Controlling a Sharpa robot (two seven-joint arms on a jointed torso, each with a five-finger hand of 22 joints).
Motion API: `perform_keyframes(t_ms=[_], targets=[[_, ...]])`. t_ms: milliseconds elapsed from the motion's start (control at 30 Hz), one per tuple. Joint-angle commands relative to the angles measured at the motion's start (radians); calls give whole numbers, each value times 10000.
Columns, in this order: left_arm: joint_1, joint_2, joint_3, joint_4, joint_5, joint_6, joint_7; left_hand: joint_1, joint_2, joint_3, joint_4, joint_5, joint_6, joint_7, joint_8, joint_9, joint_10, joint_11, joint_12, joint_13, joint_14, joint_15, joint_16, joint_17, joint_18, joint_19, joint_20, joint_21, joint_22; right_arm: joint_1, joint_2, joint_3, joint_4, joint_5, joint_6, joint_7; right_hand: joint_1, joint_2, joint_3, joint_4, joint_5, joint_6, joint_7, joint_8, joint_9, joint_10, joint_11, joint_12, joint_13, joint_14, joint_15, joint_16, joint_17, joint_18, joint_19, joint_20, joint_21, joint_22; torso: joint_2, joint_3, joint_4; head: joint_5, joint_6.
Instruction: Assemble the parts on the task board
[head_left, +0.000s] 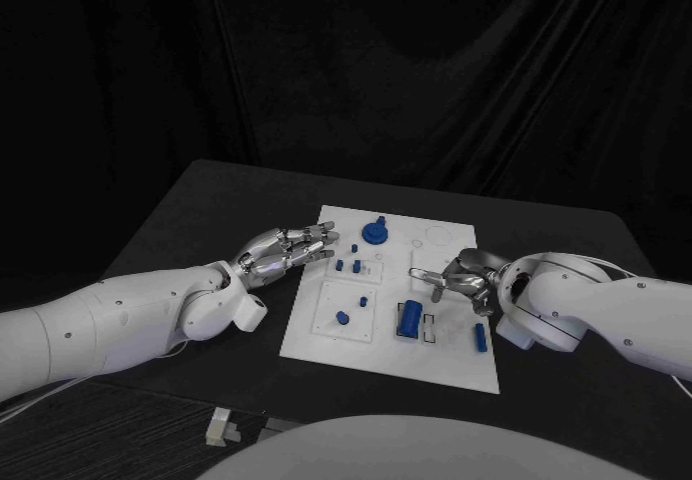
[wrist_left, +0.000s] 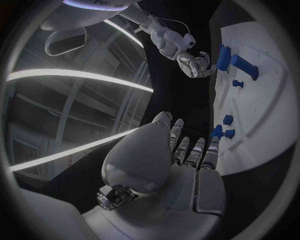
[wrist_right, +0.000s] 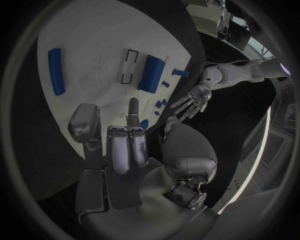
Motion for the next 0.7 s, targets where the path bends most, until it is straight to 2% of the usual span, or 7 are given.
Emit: perform_keyframes(t_ms=[33,367,700], targets=[[-15,14,10,20,59,139,74,71,43,346,-14,99,20,22,203,62,-26,87,173,1,68,117,136,71,-282,-65,-28,-67,-105,14,63,5,-57,208,246,80,-66,260,-206,35,9,-198,-29,196,168,1059,-9,125,2678,1033,-29,199,2677,126,99,-37,258,1484,3,-5,2,2,0],[-15,1,10,28,59,145,77,71,43,346,-14,99,20,22,203,62,-26,87,173,1,68,117,136,71,-282,-65,-28,-67,-105,-6,334,5,-229,320,591,87,-1,430,-315,19,96,-314,-9,208,141,1059,10,125,2678,1033,-17,199,2677,117,104,-30,306,1493,9,-4,10,-8,0],[-16,0,10,25,59,154,76,66,38,363,-11,100,41,35,211,65,-19,103,184,3,67,121,135,70,-279,-71,-27,-69,-118,-14,528,5,-304,399,744,213,46,481,-349,16,123,-348,-2,212,129,1059,17,125,2678,1033,-12,199,2677,114,107,-26,326,1496,11,-5,7,2,0]])
